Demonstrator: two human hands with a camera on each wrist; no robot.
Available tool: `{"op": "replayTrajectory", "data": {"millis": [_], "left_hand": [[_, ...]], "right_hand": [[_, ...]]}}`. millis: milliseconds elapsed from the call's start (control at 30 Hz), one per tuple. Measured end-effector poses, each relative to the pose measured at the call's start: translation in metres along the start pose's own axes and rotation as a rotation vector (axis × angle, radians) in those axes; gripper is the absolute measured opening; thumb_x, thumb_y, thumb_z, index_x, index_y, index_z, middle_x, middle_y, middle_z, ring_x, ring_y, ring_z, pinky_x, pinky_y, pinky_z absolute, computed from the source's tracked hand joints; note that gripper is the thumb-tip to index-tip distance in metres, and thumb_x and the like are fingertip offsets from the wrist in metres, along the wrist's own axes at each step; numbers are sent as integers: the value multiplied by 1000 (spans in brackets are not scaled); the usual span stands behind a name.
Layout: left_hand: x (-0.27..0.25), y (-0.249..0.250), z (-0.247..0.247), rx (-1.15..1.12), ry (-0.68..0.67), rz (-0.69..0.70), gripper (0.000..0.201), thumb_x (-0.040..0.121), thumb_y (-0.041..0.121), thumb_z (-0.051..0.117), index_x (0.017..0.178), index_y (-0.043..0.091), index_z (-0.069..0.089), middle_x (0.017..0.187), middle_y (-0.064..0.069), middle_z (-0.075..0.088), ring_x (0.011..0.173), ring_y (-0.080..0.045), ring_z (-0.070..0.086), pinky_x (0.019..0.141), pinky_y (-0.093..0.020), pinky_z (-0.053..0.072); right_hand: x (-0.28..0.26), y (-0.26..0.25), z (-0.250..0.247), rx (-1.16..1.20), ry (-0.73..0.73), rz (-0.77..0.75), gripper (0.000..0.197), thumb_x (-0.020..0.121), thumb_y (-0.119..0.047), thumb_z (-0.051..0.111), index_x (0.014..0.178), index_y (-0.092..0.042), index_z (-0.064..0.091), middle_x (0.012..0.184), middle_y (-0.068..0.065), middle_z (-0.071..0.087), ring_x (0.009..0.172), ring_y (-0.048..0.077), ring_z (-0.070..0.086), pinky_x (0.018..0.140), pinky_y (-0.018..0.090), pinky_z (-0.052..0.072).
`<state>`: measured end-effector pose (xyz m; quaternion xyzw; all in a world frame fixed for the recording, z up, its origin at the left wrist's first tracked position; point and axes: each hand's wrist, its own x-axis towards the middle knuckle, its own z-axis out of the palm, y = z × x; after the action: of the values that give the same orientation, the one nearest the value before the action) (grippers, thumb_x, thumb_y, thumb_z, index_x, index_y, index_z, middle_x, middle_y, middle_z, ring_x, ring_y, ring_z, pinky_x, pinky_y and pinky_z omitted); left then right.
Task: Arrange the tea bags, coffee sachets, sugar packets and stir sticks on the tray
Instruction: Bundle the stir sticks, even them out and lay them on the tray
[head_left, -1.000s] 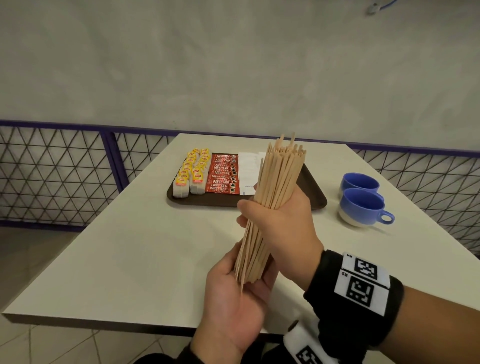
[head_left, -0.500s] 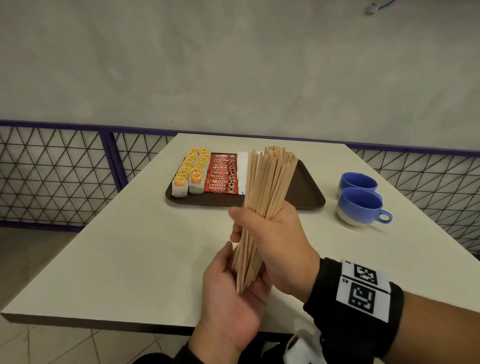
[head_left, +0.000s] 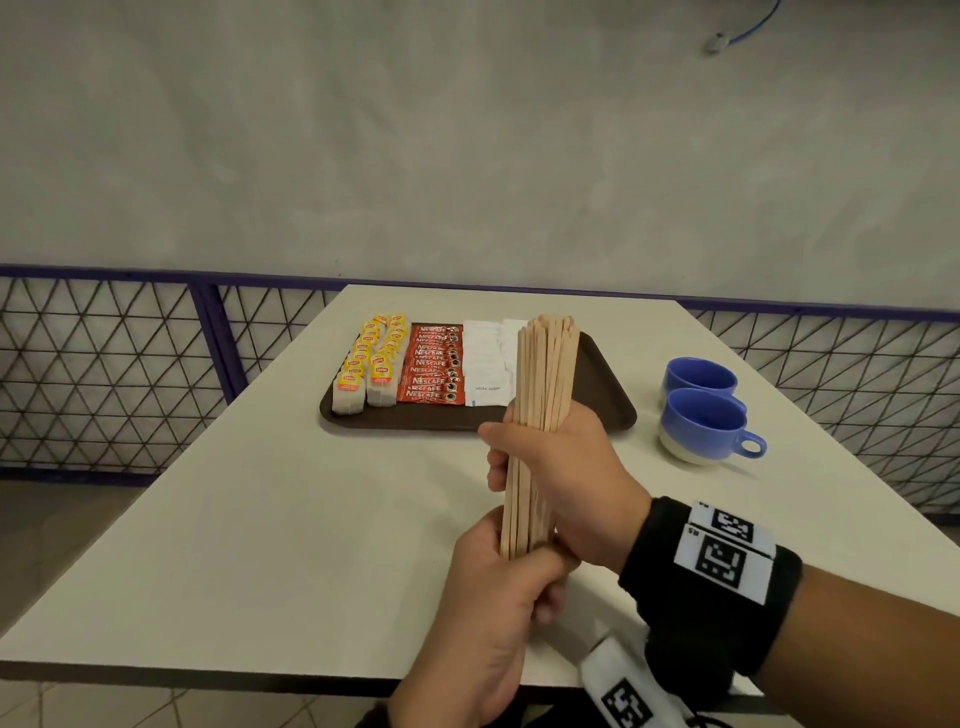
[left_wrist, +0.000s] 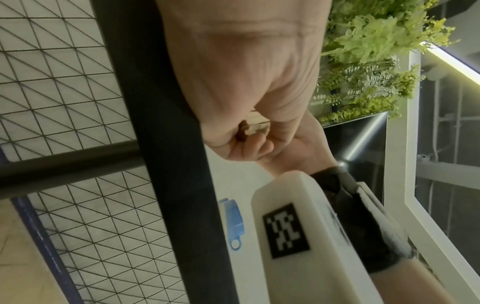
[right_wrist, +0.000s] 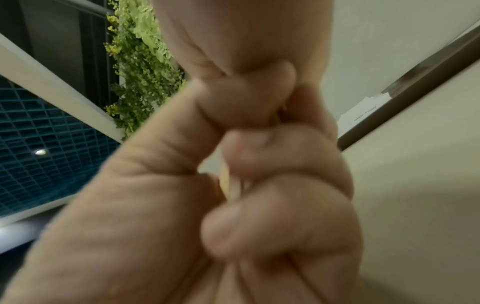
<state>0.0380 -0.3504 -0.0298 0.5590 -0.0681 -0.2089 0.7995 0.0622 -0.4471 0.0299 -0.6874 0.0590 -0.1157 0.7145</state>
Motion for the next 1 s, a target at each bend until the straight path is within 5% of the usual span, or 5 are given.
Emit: {"op": "replayTrajectory", "data": {"millis": [333, 400, 500, 700, 1000], "left_hand": [[-5, 6, 2, -61, -44, -73, 31, 65, 10, 74, 91, 0, 61, 65, -11, 58, 46, -17, 48, 42, -24, 39], [-6, 11, -5, -380, -73, -91, 45, 71, 15, 71, 110, -6, 68, 97, -24, 70, 74, -30, 70, 80, -39, 59], [-9, 17, -18, -801, -67, -177, 67, 90, 42, 52, 126, -13, 61, 128, -34, 61, 109, -46, 66, 115, -52, 36], [-3, 11, -22, -809, 129, -197, 75, 95, 63, 44, 89, -3, 80, 118, -26, 70, 119, -38, 64, 113, -48, 40], [0, 13, -21, -813, 31, -219, 58, 100, 52, 44, 103, 7, 79, 117, -20, 72, 105, -33, 73, 97, -45, 50]], "right_hand": [[-1, -22, -9, 181, -71, -3, 29, 87, 0, 70, 68, -12, 52, 59, 7, 44, 51, 19, 45, 56, 33, 47], [3, -26, -6, 244, 53, -82, 30, 85, 4, 69, 67, -12, 51, 57, 7, 41, 50, 19, 43, 55, 34, 45], [4, -36, 0, 325, 101, -142, 26, 85, 3, 69, 71, -11, 52, 59, 7, 45, 53, 20, 48, 58, 35, 48], [-25, -3, 29, -29, -56, -137, 25, 86, -4, 72, 67, -12, 57, 57, 11, 56, 55, 21, 57, 64, 39, 52], [-31, 4, 33, 11, -109, -77, 30, 89, -12, 73, 74, 7, 55, 62, 17, 54, 58, 25, 54, 65, 37, 53]]}}
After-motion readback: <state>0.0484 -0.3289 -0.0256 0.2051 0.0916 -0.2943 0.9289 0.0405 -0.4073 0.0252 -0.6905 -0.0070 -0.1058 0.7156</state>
